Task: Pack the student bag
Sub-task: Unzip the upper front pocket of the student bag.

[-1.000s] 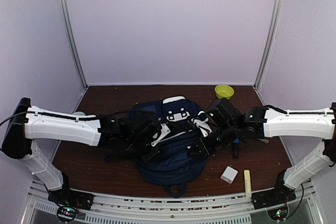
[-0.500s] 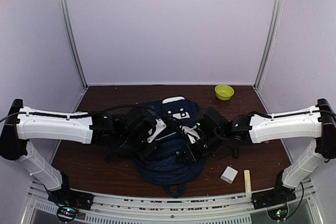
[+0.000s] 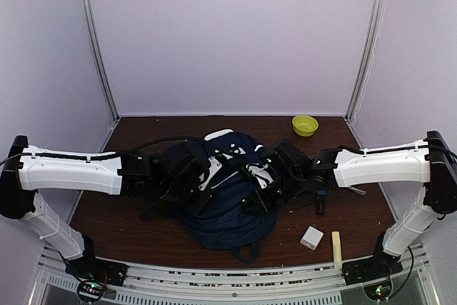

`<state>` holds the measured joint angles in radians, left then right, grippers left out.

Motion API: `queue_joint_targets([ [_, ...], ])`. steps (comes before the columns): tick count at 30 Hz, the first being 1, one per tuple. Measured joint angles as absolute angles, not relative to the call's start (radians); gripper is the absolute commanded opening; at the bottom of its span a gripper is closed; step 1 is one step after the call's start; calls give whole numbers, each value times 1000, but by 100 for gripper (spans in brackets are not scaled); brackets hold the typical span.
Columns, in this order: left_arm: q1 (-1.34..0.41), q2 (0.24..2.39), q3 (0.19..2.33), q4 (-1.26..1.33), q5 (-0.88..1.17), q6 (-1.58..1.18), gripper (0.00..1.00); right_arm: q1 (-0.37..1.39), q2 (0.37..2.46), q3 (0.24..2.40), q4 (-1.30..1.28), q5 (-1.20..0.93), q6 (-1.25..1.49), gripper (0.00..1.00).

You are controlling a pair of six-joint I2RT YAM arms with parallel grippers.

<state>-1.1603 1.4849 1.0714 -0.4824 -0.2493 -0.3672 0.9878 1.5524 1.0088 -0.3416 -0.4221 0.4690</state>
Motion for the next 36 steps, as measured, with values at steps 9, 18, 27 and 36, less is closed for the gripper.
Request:
queue_joint_targets([
  [9, -1161, 1494, 1087, -473, -245, -484, 0, 905, 1622, 1110, -442, -358, 326, 0],
  [18, -1167, 1575, 1174, -498, -265, -521, 0, 879, 1574, 1083, -477, -302, 271, 0],
  [27, -1165, 1603, 1221, -546, -268, -520, 0, 951, 1513, 1061, -475, -318, 282, 0],
  [36, -1160, 1603, 1222, -553, -267, -513, 0, 1021, 1532, 1087, -468, -317, 334, 0],
])
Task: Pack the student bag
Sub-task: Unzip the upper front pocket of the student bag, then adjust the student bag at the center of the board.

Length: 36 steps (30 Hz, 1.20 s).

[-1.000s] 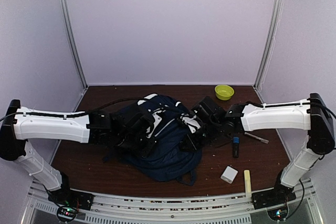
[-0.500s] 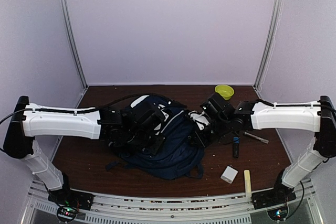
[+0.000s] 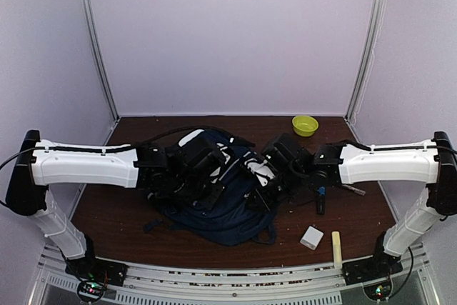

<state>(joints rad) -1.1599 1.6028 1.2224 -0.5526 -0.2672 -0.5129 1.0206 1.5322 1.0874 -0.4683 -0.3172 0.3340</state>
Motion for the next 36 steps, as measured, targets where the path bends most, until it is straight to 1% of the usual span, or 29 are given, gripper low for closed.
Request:
queue_joint_targets([
  [13, -1141, 1572, 1202, -531, -248, -498, 0, 1075, 1546, 1063, -350, -317, 458, 0],
  [15, -1138, 1556, 1179, -511, -230, -482, 13, 1079, 1553, 1053, -323, -317, 479, 0],
  [18, -1135, 1538, 1150, -480, -201, -436, 37, 1081, 1567, 1047, -303, -318, 496, 0],
  [21, -1134, 1488, 1106, -436, -170, -384, 55, 1082, 1570, 1038, -299, -316, 504, 0],
  [23, -1134, 1443, 1072, -421, -156, -348, 63, 1082, 1570, 1037, -299, -315, 504, 0],
  [26, -1134, 1366, 1011, -415, -134, -292, 68, 1082, 1570, 1037, -300, -310, 503, 0],
  [36, -1134, 1217, 784, -381, -136, -117, 70, 1067, 1536, 1034, -339, -288, 482, 0],
])
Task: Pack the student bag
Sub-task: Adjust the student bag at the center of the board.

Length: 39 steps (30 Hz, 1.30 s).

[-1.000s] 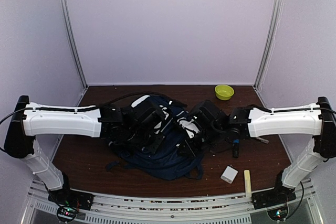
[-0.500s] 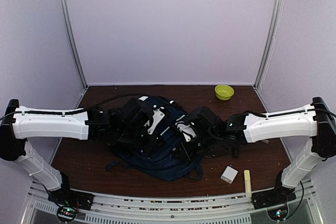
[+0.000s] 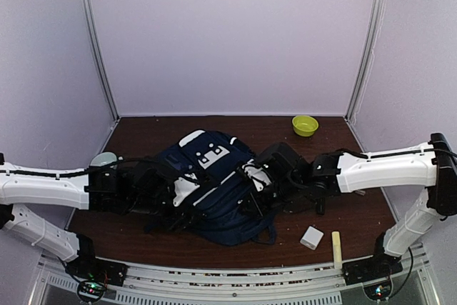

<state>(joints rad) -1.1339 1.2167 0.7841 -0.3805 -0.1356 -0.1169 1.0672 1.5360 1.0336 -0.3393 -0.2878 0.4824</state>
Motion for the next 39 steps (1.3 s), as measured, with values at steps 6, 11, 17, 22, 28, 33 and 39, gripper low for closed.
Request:
queue_joint_targets([
  [6, -1134, 1216, 757, -299, -157, -26, 71, 1014, 1459, 985, -383, -274, 453, 0],
  [11, -1134, 1243, 759, -219, -160, 36, 71, 958, 1392, 929, -414, -260, 436, 0],
  [17, -1134, 1331, 802, -171, -134, 125, 71, 916, 1334, 889, -439, -253, 422, 0],
  [22, -1136, 1393, 835, -146, -108, 184, 69, 904, 1329, 887, -446, -252, 414, 0],
  [28, -1150, 1504, 920, -137, -101, 239, 69, 896, 1328, 876, -447, -253, 414, 0],
  [33, -1166, 1563, 950, -137, -100, 273, 68, 896, 1327, 876, -447, -253, 414, 0],
  [39, -1167, 1584, 972, -140, -110, 299, 60, 895, 1322, 870, -446, -253, 414, 0],
])
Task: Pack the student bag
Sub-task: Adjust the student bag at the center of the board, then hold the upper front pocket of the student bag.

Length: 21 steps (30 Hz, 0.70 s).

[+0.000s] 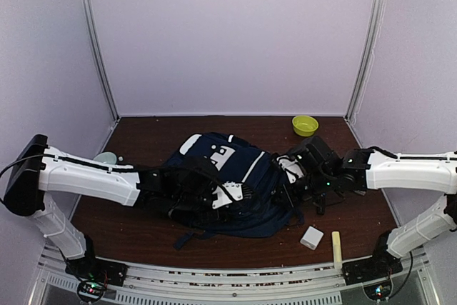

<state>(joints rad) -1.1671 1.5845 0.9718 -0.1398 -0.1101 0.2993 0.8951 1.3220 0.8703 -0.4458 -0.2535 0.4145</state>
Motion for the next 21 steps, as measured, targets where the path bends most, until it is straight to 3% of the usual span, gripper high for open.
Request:
queue_joint_targets([
  [14, -1169, 1630, 976, -123, -171, 332, 58, 891, 1317, 859, -441, -258, 415, 0],
  [21, -1182, 1631, 976, -110, -191, 348, 26, 890, 1317, 858, -438, -258, 415, 0],
])
